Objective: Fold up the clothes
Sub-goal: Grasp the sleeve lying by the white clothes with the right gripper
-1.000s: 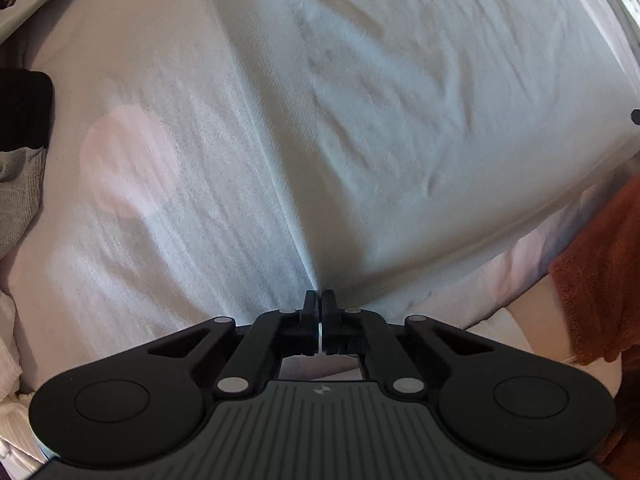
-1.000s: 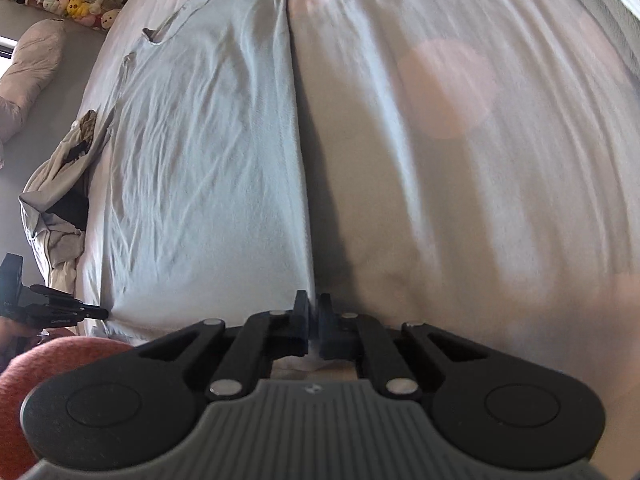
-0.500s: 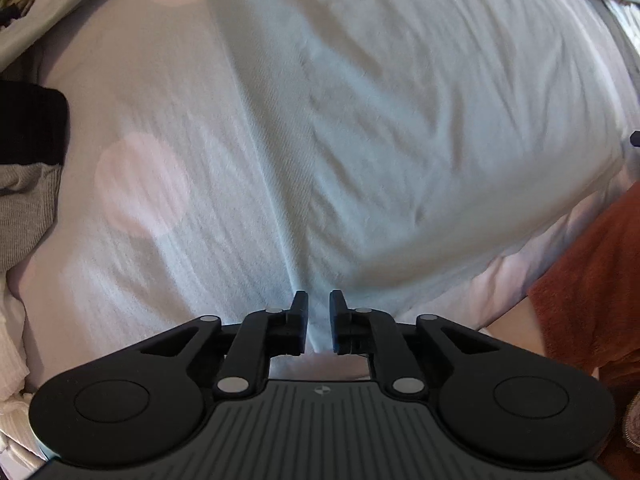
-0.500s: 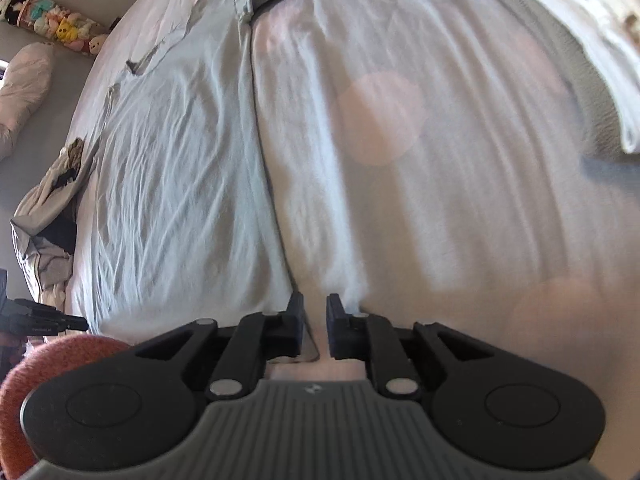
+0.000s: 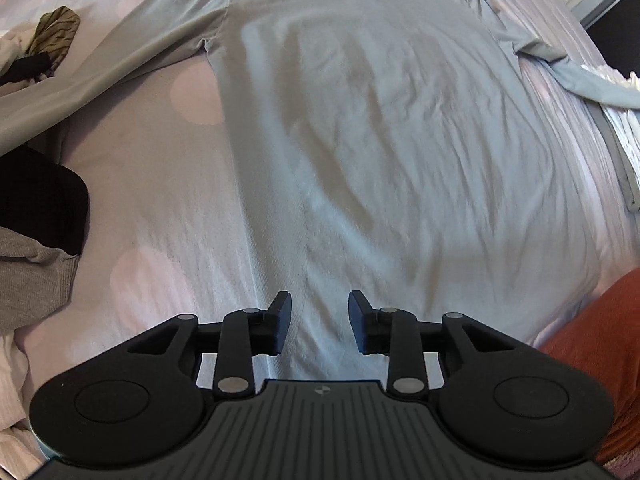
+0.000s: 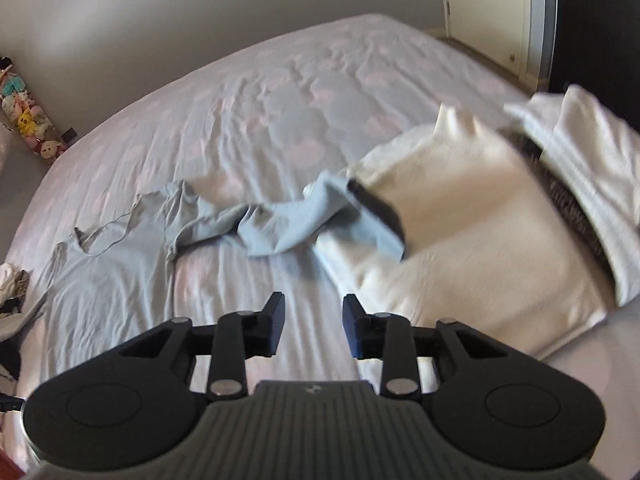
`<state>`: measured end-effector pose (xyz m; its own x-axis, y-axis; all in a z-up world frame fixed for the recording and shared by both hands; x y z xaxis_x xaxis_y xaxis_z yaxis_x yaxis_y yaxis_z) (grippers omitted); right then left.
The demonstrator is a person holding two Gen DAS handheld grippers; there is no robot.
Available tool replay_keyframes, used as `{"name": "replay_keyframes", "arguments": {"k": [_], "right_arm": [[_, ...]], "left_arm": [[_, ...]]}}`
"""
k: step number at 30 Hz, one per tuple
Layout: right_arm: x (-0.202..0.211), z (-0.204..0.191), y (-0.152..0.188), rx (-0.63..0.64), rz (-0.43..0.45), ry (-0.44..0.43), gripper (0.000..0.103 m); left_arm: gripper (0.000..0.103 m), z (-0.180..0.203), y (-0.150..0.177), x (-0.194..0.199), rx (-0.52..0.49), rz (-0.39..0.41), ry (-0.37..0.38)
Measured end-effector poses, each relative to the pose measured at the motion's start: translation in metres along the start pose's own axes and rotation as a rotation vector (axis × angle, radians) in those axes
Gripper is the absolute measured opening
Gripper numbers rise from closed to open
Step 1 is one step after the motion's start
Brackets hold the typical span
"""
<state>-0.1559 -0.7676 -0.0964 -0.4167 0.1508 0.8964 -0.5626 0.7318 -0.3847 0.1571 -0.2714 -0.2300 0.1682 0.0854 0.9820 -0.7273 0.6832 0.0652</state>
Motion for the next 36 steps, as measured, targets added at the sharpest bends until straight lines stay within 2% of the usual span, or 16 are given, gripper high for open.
{"name": "replay_keyframes", "arguments": {"k": [1, 4, 6, 8, 10, 11, 12, 14, 17, 21, 27, 31, 33, 34, 35, 36], "right_arm": [[0.006, 0.002, -0.01, 0.025, 0.03, 0.035, 0.041], [0.012, 0.0, -0.035, 0.117, 0.087, 0.126, 0.057], [0.01, -0.006, -0.049, 0.196, 0.112, 0.195, 0.071], [-0.004, -0.014, -0.055, 0.301, 0.103, 0.288, 0.072], [-0.019, -0.017, -0.057, 0.395, 0.081, 0.356, 0.068], [-0.026, -0.019, -0.058, 0.441, 0.069, 0.39, 0.057], [-0.034, -0.021, -0.059, 0.488, 0.058, 0.423, 0.037], [-0.042, -0.021, -0.054, 0.512, 0.043, 0.411, 0.013], [-0.042, -0.027, -0.04, 0.567, 0.064, 0.352, 0.007], [-0.054, -0.035, -0.003, 0.672, 0.004, 0.331, 0.007], [-0.084, -0.026, 0.048, 0.759, -0.106, 0.354, 0.007], [-0.096, -0.01, 0.058, 0.706, -0.133, 0.357, 0.007], [-0.093, -0.005, 0.06, 0.678, -0.129, 0.332, 0.009], [-0.089, -0.004, 0.06, 0.66, -0.128, 0.316, 0.012], [-0.086, -0.002, 0.06, 0.641, -0.131, 0.302, 0.021], [-0.08, -0.002, 0.06, 0.625, -0.121, 0.281, 0.035]], "left_arm": [[0.03, -0.007, -0.003, 0.013, 0.015, 0.02, 0.0], [0.031, -0.007, -0.005, 0.022, 0.044, 0.061, -0.009], [0.031, -0.002, -0.005, 0.024, 0.055, 0.079, 0.015], [0.031, 0.004, -0.004, 0.028, 0.063, 0.094, 0.056], [0.031, 0.01, -0.001, 0.025, 0.066, 0.098, 0.082], [0.032, 0.012, 0.0, 0.025, 0.067, 0.097, 0.089], [0.032, 0.013, 0.001, 0.024, 0.067, 0.097, 0.095], [0.032, 0.017, 0.002, 0.023, 0.069, 0.097, 0.108], [0.032, 0.018, 0.001, 0.024, 0.09, 0.109, 0.13], [0.032, 0.02, 0.003, 0.023, 0.108, 0.118, 0.152], [0.032, 0.03, 0.001, 0.018, 0.119, 0.113, 0.181], [0.032, 0.036, 0.003, 0.011, 0.121, 0.099, 0.189], [0.032, 0.038, 0.004, 0.008, 0.121, 0.095, 0.196], [0.032, 0.039, 0.004, 0.007, 0.121, 0.093, 0.2], [0.032, 0.04, 0.005, 0.006, 0.121, 0.091, 0.204], [0.032, 0.04, 0.006, 0.004, 0.123, 0.088, 0.205]]}}
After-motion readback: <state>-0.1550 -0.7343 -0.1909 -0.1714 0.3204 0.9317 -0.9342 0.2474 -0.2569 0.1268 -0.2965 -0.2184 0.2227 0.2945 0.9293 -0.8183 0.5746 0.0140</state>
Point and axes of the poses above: each gripper's, at about its wrist camera, not at the fingertips, and x roughly against the way its jaws point, z to its right, y to its underside, the point moved 7 cm from there along -x, roughly the way its jaws point, and after that the axes turned 15 degrees about -z, right-handed, at the moved point
